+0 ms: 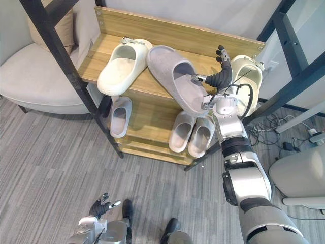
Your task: Organize the slippers on the shoe rack
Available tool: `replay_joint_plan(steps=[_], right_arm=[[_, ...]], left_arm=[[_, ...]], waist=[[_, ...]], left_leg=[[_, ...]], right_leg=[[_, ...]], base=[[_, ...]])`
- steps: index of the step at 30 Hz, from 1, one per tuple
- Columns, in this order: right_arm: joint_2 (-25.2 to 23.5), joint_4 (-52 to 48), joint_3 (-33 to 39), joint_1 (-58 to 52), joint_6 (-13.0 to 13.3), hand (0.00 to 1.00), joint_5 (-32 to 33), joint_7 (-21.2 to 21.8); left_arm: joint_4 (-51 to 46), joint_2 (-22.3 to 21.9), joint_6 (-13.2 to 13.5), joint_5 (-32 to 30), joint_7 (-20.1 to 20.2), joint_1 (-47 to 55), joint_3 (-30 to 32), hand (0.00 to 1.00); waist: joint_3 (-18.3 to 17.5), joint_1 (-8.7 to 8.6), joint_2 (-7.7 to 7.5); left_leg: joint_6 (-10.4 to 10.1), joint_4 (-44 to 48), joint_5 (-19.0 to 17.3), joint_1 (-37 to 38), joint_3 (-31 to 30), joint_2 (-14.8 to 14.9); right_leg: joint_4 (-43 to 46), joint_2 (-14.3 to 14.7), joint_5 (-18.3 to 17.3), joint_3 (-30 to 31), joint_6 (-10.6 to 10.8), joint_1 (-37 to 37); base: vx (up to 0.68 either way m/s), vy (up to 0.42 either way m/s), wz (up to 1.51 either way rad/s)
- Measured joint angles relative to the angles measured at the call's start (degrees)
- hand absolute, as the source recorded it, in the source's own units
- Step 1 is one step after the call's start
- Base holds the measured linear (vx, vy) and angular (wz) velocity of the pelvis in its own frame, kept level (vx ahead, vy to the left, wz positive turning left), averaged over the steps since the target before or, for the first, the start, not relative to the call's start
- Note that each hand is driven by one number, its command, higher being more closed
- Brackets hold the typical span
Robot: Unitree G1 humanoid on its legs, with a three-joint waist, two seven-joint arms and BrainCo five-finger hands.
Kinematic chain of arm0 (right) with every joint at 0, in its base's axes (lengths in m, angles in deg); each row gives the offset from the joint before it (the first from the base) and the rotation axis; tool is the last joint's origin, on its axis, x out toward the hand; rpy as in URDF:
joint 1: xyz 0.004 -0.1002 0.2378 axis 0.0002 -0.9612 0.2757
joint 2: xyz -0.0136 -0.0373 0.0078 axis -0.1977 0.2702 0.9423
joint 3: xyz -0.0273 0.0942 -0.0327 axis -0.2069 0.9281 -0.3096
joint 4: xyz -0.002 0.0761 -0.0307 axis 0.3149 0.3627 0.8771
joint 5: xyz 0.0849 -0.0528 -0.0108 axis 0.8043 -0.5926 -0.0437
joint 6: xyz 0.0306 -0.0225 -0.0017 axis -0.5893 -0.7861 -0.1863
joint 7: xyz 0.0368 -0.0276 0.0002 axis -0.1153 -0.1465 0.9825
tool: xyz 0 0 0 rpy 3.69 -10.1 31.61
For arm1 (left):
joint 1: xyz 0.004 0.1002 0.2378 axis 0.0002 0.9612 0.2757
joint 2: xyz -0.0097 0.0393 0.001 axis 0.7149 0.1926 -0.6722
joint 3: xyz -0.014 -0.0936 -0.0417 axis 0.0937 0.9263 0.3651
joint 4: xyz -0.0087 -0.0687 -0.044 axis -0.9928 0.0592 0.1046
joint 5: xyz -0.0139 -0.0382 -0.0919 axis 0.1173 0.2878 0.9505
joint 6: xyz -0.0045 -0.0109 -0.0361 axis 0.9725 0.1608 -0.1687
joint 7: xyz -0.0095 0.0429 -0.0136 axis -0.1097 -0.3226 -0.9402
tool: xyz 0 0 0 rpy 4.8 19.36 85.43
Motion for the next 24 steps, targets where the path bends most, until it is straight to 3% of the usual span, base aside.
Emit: replay_joint_plan(steps=[15, 16, 24], right_arm=[[0.01, 7.2, -9.87, 10.58, -2.25, 0.0, -4.64, 4.68], [0.01, 7.43, -10.11, 10.84, -2.28, 1.0, -4.64, 4.74], [-0.1, 13.08, -12.03, 16.08, -3.44, 1.0, -6.81, 5.86]], left_arm=[[0.15, 0.38, 0.05, 0.15, 0.01, -1.12, -0.65, 0.0], [0.18, 0.38, 0.02, 0.15, 0.01, -1.24, -0.75, 0.0], [0.66, 0.68, 0.02, 0.15, 0.34, -2.58, -2.16, 0.0]], waist=[[0.23, 1.0, -0.67], [0.23, 1.21, -0.67], [-0.02, 3.12, -1.19]], left_leg=[[0.12, 0.32, 0.48, -1.98, -1.08, 0.65], [0.09, 0.32, 0.51, -2.06, -1.08, 0.72], [-0.22, 0.3, 1.34, -3.12, -2.44, 1.47]], right_leg=[[0.21, 0.35, 0.12, -0.91, -0.18, -1.01], [0.27, 0.4, 0.14, -0.88, -0.21, -1.14], [0.29, 1.27, 0.13, -1.96, -0.44, -1.35]], base=[[0.0, -0.006, 0.04], [-0.03, -0.01, 0.01], [-0.03, -0.018, 0.09]])
